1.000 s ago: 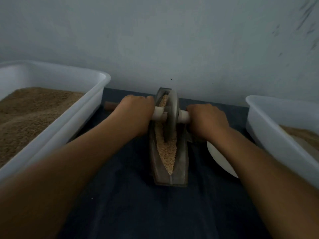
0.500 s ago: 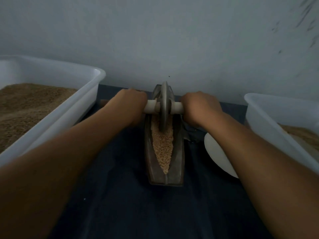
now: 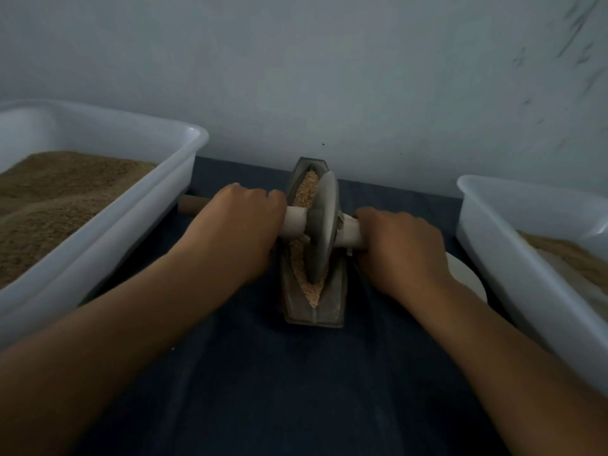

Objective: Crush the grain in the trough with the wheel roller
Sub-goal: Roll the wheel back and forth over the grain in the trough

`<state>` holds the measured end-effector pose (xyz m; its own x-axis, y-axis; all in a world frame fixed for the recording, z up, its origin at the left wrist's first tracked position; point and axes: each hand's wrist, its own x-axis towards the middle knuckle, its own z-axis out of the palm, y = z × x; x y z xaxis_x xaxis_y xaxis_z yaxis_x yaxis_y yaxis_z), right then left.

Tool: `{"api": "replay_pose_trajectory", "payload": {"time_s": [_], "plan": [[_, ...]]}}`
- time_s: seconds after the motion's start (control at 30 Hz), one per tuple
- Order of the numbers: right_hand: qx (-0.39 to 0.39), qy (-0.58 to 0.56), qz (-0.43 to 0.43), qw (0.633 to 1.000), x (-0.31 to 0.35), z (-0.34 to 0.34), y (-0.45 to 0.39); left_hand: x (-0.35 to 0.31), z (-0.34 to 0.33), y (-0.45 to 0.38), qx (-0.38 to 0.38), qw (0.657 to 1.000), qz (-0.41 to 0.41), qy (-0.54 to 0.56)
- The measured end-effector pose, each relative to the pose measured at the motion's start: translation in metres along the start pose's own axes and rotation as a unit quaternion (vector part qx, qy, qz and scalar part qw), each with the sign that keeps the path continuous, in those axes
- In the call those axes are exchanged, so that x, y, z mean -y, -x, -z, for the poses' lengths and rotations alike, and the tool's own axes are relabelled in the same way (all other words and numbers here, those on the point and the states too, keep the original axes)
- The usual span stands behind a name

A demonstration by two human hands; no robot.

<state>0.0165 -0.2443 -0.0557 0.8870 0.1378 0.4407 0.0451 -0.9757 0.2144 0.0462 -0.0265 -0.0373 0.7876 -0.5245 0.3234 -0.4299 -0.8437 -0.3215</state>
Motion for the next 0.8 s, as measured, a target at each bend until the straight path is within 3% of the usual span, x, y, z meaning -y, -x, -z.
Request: {"api": "replay_pose_trajectory", "payload": {"time_s": [0.27, 0.5, 0.8], "plan": [[0.0, 0.028, 0.01, 1.0, 0.001, -0.004, -0.016, 0.015, -0.01, -0.006, 0.041, 0.991, 0.021, 0.122], [0.131, -0.027, -0.044, 0.99, -0.013, -0.027, -0.066, 0.013, -0.025, -0.046, 0.03, 0.993, 0.073, 0.087], [0.206, -0.03, -0.043, 0.977, -0.022, -0.038, -0.118, 0.022, -0.036, -0.09, 0.064, 0.99, 0.106, 0.074]]}}
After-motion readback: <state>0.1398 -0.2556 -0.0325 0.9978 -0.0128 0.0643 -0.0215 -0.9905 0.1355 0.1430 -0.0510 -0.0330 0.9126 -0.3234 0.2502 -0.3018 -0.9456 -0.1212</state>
